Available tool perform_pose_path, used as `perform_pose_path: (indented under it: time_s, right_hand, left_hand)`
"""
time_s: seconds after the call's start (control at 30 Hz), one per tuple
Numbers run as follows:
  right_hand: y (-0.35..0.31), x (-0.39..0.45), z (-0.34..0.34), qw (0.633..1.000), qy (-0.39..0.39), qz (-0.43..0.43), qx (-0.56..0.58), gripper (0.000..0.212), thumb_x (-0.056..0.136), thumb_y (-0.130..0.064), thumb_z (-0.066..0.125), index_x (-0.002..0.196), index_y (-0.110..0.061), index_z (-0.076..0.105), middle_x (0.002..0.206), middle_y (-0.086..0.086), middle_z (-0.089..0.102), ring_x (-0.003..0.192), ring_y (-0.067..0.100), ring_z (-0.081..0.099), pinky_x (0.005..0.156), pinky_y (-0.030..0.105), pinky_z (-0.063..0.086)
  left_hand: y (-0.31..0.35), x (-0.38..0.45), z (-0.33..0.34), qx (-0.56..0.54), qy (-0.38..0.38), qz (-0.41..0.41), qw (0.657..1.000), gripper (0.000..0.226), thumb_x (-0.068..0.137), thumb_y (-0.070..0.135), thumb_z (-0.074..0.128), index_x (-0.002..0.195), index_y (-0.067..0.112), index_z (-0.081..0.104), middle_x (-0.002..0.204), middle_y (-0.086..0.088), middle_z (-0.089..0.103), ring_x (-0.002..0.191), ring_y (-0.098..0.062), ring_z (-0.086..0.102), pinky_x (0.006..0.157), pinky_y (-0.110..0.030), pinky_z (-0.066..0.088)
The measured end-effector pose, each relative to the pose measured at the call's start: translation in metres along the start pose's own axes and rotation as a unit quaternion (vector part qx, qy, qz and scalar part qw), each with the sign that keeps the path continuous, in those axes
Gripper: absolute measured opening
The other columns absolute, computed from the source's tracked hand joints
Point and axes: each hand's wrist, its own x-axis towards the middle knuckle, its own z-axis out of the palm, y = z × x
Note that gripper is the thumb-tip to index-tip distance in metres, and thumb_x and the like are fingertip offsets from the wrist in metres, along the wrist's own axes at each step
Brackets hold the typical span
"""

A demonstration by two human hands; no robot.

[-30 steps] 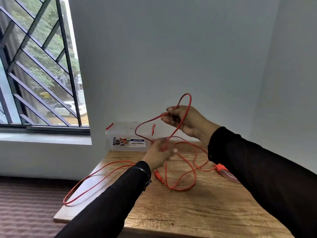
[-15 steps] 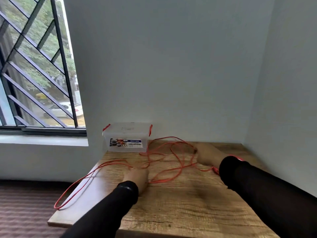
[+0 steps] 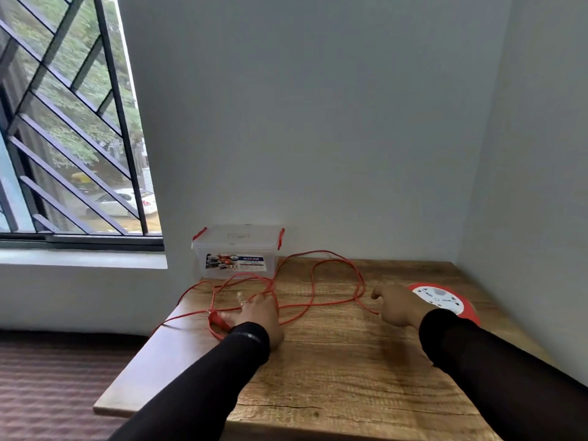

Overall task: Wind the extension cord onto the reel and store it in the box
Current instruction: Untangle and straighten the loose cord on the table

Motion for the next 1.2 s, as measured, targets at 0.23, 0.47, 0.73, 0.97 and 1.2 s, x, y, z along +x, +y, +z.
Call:
perform_pose_path:
  time_s: [0.23,0.47,0.73,0.97,1.2]
  right_hand:
    - [0.008,-0.006,-0.001,1.0,-0.02,-0.024,0.003,0.054,0.085,-0.012,0.058,0.137,-0.014,0.043,0.144,0.008,0.044,0.129,0.023,0.043,0.099,0.026,0.035]
    - [0.018,-0.011,0.001,1.0,-0.024,-0.016,0.007,0.052,0.086,-0.021,0.059,0.136,-0.013,0.043,0.14,0.008,0.047,0.125,0.023,0.046,0.099,0.027,0.037]
    - [0.039,-0.022,0.001,0.997,0.009,0.041,-0.067,0.062,0.082,-0.033,0.058,0.138,-0.018,0.037,0.142,0.012,0.041,0.128,0.032,0.041,0.105,0.039,0.036]
    - [0.054,-0.03,0.009,0.992,-0.029,0.106,-0.065,0.078,0.083,-0.052,0.056,0.146,-0.02,0.024,0.153,0.017,0.024,0.137,0.036,0.027,0.113,0.048,0.025]
    - [0.037,-0.034,0.016,0.997,-0.016,0.074,-0.024,0.08,0.077,-0.048,0.063,0.145,-0.025,0.027,0.152,0.01,0.026,0.139,0.035,0.021,0.112,0.05,0.018]
  left_hand:
    - [0.01,0.007,0.025,-0.02,-0.006,-0.121,0.992,0.048,0.094,0.012,0.041,0.141,0.018,0.039,0.15,-0.009,0.032,0.143,-0.038,0.023,0.106,-0.075,0.018]
    - [0.055,-0.02,0.025,-0.054,-0.039,0.043,0.997,0.045,0.097,0.035,0.045,0.137,0.015,0.042,0.15,-0.006,0.029,0.136,-0.036,0.033,0.107,-0.068,0.026]
    - [0.09,-0.017,-0.012,0.018,-0.139,0.082,0.987,0.045,0.088,0.038,0.062,0.124,0.01,0.059,0.124,-0.008,0.061,0.115,-0.027,0.058,0.097,-0.038,0.048]
    - [0.094,-0.008,-0.067,-0.028,-0.017,0.049,0.998,0.029,0.097,0.019,0.049,0.114,0.001,0.064,0.118,-0.017,0.066,0.108,-0.03,0.064,0.098,-0.039,0.05]
    - [0.105,-0.019,-0.038,-0.317,-0.125,0.022,0.94,0.034,0.101,0.026,0.04,0.117,0.0,0.054,0.108,-0.02,0.064,0.085,-0.034,0.07,0.078,-0.04,0.058]
